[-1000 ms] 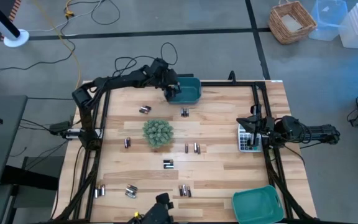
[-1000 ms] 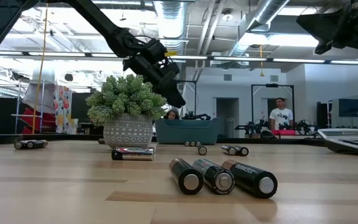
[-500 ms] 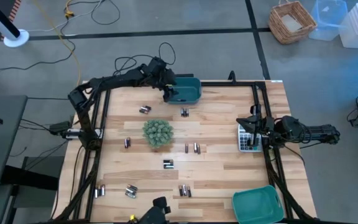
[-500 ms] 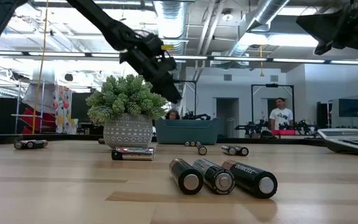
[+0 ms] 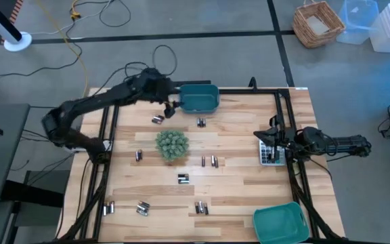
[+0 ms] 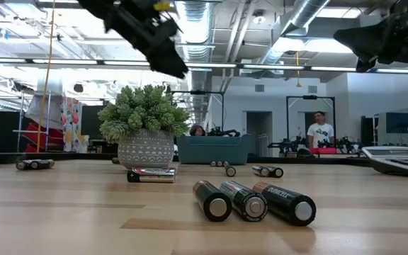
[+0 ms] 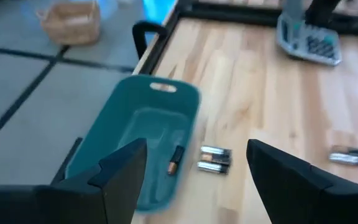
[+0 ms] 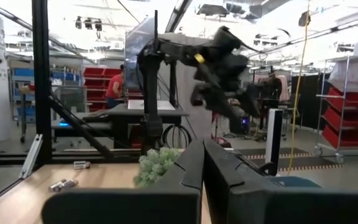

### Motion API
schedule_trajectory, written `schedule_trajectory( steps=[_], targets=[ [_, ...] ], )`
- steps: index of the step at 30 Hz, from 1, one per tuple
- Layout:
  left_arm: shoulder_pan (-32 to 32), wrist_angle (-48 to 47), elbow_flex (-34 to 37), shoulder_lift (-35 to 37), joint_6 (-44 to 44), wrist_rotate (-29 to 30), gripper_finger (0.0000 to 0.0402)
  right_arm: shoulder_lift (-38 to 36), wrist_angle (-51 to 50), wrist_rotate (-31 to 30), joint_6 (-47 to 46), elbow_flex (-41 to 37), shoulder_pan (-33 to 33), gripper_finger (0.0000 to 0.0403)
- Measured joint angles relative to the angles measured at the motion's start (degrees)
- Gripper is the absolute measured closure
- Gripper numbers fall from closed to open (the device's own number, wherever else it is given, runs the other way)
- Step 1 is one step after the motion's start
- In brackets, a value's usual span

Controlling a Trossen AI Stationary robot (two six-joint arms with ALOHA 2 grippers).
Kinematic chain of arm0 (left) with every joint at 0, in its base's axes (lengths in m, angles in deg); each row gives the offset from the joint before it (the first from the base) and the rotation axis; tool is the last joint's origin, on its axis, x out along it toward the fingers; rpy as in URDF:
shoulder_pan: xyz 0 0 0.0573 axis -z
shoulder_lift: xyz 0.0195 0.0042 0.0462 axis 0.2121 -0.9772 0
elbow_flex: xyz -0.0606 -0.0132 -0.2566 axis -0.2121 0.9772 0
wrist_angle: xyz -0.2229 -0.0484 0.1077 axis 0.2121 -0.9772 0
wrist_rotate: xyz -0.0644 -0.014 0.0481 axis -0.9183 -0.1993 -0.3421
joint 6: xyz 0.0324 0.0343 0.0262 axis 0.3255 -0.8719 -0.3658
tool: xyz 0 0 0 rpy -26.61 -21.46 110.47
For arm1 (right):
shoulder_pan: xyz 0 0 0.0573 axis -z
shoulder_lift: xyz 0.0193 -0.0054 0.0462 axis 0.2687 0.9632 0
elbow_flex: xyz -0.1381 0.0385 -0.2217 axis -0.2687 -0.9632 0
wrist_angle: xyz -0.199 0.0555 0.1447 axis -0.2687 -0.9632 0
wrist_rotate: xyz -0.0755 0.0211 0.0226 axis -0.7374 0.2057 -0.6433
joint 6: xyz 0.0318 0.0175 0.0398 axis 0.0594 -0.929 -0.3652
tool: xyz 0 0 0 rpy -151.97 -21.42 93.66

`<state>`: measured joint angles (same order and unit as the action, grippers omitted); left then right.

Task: Sort batteries
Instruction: Put the silver battery into the green bin

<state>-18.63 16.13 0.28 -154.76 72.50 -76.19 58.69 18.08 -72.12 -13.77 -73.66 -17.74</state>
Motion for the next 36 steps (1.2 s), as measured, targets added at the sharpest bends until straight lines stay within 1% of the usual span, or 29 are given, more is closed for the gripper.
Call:
schedule_trajectory(
  steps=[4,7,11,14,18,20,25,28,30,36],
  targets=[
    [2.1,10.6,10.1,8.8,2.7,2.3,0.0132,0.6,2.7,-0.1,0.8,0.0,0.1,0.0376],
    [2.7,16.8,16.7,13.9,3.1,4.7,0.0132,0.8,5.4,-0.2,5.2,0.0,0.1,0.0376],
    [2.2,26.5,23.4,16.5,1.9,5.3,0.0132,1.2,10.4,-4.8,12.3,0.1,1.5,0.0376],
    [0.2,33.4,25.8,16.4,0.0,5.8,0.0132,1.2,10.4,-8.2,17.0,1.5,4.3,0.0376],
    [-2.8,38.9,26.2,13.9,-1.2,5.9,0.0132,1.2,10.8,-9.7,19.0,3.8,9.5,0.0376],
    [-4.1,41.9,26.3,12.2,-1.4,5.7,0.0132,1.5,10.7,-9.7,17.1,4.6,12.2,0.0376],
    [-6.2,45.6,26.2,7.6,-3.6,5.8,0.0132,3.4,11.6,-9.6,13.4,5.1,17.5,0.0376],
    [-7.0,49.6,25.8,5.3,-2.4,5.5,0.0132,7.3,14.3,-9.2,13.3,5.3,19.3,0.0376],
    [-7.5,50.9,24.8,4.0,-2.1,5.6,0.0132,10.9,14.1,-9.0,14.1,6.3,20.2,0.0376],
    [-9.4,52.3,20.7,0.4,-6.9,4.9,0.0132,24.9,13.7,-8.8,15.5,12.1,24.2,0.0376]
  ],
)
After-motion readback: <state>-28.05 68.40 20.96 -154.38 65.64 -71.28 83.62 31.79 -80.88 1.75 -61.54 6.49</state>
